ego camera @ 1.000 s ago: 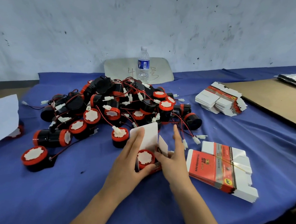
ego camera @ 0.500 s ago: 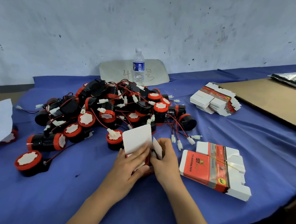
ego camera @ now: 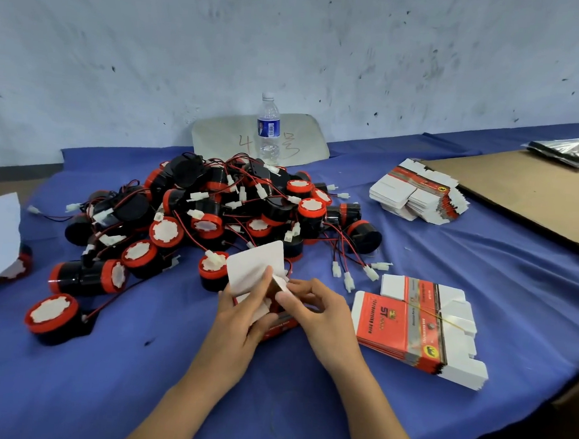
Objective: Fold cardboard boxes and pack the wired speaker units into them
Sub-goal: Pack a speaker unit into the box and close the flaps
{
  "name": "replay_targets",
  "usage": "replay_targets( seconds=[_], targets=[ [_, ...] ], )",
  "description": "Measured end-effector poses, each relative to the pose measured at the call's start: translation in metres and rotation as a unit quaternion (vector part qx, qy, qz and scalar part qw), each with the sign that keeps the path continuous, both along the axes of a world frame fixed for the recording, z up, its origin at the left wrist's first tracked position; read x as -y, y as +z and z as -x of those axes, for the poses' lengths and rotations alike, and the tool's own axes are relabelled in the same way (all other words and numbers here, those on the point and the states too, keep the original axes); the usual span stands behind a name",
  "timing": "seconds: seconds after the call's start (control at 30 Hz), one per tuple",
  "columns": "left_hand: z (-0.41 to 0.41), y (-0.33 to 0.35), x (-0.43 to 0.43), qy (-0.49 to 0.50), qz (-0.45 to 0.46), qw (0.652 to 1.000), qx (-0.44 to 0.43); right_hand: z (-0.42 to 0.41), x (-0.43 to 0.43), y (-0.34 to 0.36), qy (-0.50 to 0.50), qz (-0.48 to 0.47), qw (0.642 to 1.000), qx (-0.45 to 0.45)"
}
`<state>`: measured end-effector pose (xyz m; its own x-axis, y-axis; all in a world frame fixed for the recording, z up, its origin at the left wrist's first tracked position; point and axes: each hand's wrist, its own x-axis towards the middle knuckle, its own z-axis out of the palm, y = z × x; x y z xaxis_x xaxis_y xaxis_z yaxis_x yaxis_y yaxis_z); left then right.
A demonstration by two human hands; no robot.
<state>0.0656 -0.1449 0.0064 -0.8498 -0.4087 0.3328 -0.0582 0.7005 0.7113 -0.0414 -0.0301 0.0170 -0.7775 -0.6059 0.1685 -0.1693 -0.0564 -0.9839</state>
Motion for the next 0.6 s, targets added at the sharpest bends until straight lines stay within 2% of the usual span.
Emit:
replay_targets(
  seconds=[0.17, 0.3, 0.43, 0.53, 0.6],
  targets=[
    [-0.001, 0.002, 0.004, -0.026, 0.058, 0.996, -0.056, -0.001, -0.001, 0.005, -0.016, -0.030, 0.998, -0.060],
    [0.001, 0.004, 0.007, -0.027, 0.058, 0.997, -0.047, -0.005, 0.001, 0.001, -0.009, -0.043, 0.996, -0.079],
    [-0.001, 0.003, 0.010, -0.036, 0.094, 0.995, 0.021, -0.010, 0.004, -0.002, -0.025, 0.003, 0.998, -0.049],
    [-0.001, 0.009, 0.013, -0.070, 0.073, 0.995, 0.008, -0.011, 0.009, 0.012, -0.050, 0.076, 0.993, -0.075],
    [0.000, 0.011, 0.012, -0.099, 0.083, 0.991, 0.014, -0.004, 0.014, 0.033, -0.018, 0.104, 0.993, -0.054]
  ],
)
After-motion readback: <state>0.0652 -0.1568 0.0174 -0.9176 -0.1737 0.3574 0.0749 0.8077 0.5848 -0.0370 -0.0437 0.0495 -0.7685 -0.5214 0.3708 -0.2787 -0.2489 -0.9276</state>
